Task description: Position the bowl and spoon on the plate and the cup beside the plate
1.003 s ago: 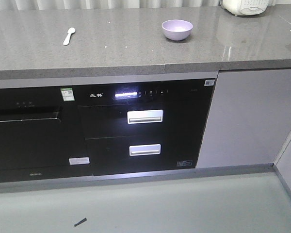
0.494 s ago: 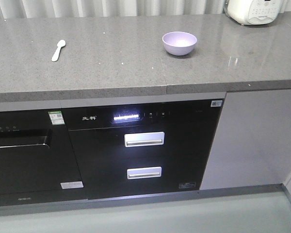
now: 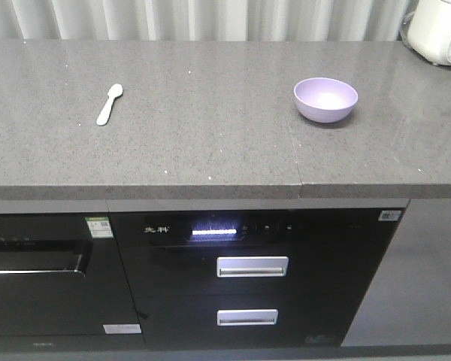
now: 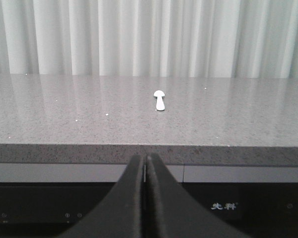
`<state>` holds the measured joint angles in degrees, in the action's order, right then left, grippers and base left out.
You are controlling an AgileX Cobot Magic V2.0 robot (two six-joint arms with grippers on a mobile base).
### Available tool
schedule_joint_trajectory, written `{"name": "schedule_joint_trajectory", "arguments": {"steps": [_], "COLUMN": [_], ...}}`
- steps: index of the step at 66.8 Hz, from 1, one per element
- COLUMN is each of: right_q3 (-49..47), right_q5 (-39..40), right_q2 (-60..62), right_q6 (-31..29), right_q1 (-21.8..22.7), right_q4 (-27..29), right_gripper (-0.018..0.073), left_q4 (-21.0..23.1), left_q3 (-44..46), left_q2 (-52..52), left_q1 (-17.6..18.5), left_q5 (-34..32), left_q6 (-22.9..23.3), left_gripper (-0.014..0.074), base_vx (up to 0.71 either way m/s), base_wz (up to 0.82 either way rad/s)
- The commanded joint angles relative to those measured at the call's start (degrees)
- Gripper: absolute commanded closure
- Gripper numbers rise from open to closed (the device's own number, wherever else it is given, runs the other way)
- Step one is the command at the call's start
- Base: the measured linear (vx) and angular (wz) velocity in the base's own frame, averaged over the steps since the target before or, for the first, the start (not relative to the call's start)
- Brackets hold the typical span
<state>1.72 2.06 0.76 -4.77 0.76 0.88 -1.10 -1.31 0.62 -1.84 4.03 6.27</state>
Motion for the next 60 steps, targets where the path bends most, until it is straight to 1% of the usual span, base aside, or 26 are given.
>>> {"name": "schedule_joint_trajectory", "arguments": {"steps": [1,60], "right_q3": [0.46,0.46], "right_q5": [4.38,4.38], "right_q2": [0.36,0.36], "right_q6": [-0.36,-0.36], "right_q1": [0.12,0.12], "right_q4": [-0.2,-0.2], "right_gripper": [0.057,0.057], "left_q4": [0.01,0.01], "left_q3": [1.0,1.0], "left_q2": [0.82,0.82], "left_q1": [0.42,0.42], "left_q5": [-4.03,-4.03], "left_q6": [0.31,0.31], "left_gripper": [0.0603,0.0603], "base_vx": [0.22,0.2], "base_wz": [0.06,-0.04]}}
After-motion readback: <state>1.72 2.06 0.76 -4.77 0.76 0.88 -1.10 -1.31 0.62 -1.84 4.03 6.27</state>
